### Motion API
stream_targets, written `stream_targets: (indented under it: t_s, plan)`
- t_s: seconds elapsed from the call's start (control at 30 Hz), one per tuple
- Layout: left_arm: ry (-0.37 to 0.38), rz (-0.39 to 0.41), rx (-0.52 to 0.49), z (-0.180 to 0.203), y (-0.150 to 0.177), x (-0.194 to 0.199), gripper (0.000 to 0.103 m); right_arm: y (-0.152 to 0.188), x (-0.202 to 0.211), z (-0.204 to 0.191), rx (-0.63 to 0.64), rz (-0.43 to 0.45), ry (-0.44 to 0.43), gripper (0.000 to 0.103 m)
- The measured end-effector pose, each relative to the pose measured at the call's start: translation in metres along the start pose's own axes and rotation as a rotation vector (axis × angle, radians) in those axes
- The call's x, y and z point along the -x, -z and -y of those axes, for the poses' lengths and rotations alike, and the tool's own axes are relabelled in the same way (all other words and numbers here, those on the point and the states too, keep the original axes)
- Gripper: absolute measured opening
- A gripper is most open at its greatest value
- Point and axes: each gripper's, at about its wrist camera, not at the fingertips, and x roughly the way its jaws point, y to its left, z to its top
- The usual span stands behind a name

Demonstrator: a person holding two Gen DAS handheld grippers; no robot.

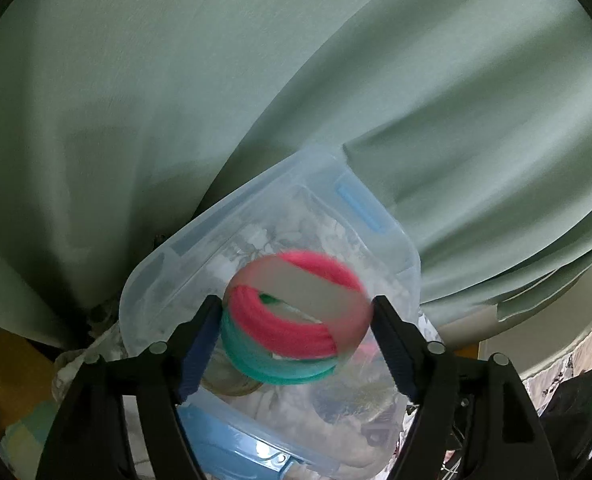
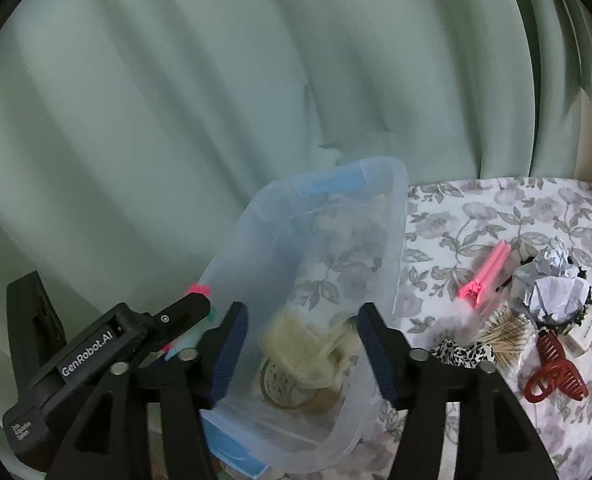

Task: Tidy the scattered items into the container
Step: 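Carry the hair ties and cream clip into the clear box and release both, then withdraw both tools from the box toward the rainbow rope toy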

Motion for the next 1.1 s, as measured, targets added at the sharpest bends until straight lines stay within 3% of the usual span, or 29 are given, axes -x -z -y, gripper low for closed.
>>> stream_targets:
  t_s: [0.17,0.43,0.57,0.67,0.83,0.9,1.1]
  plan:
    - [0.041,0.019,-0.031,0.011,0.000,0.005,0.088,-0.001,0.001,0.001,-0.011,0.004,0.005,0.070]
    - [0.034,0.023,-0.075,0.026,0.004,0.012,0.095,-0.002,0.018,0.004,-0.024,0.027,-0.003,0.076]
    - [0.017,0.068,-0.129,0.037,0.007,0.027,0.099,-0.003,0.027,0.005,-0.031,0.043,-0.016,0.085]
    - [0.011,0.088,-0.150,0.044,0.009,0.034,0.103,-0.003,0.035,0.006,-0.039,0.054,-0.035,0.087]
    - [-0.001,0.118,-0.197,0.060,0.016,0.047,0.103,-0.003,0.054,0.014,-0.053,0.087,-0.030,0.090]
    - [0.000,0.131,-0.214,0.067,0.019,0.052,0.103,-0.003,0.062,0.019,-0.061,0.102,-0.023,0.103]
    - [0.005,0.158,-0.292,0.093,0.033,0.065,0.103,-0.002,0.090,0.032,-0.072,0.170,0.015,0.103]
